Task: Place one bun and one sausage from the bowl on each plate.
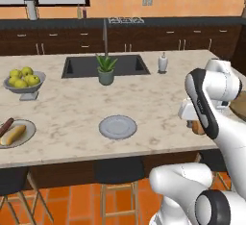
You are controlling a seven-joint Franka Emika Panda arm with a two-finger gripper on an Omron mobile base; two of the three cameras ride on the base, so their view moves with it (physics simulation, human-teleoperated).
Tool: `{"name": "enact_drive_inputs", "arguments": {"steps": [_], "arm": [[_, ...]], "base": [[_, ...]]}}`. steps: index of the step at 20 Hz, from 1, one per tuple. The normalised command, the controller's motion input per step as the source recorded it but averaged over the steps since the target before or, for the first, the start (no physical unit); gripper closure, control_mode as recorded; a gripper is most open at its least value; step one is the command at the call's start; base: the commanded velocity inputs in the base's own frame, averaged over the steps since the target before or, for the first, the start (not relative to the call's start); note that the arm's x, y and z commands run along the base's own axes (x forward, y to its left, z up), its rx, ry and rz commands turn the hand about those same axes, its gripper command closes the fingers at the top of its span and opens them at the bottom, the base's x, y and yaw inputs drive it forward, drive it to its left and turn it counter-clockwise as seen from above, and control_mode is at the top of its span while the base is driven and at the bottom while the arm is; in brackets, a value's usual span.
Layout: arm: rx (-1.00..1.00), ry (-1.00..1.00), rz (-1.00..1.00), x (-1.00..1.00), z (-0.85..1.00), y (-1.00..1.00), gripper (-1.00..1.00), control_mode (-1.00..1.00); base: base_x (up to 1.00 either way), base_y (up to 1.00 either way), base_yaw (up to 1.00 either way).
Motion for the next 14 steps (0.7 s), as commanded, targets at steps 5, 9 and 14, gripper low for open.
{"name": "enact_drive_inputs", "arguments": {"steps": [5, 9, 14], "arm": [[0.0, 0.0, 0.0, 0.0, 0.0, 0.0, 1.0, 1.0], [0.0, 0.0, 0.0, 0.0, 0.0, 0.0, 1.0, 1.0], [0.0, 0.0, 0.0, 0.0, 0.0, 0.0, 1.0, 1.0]], "base": [[0.05, 1.0, 0.0], [0.5, 0.89, 0.0], [0.84, 0.01, 0.0]]}}
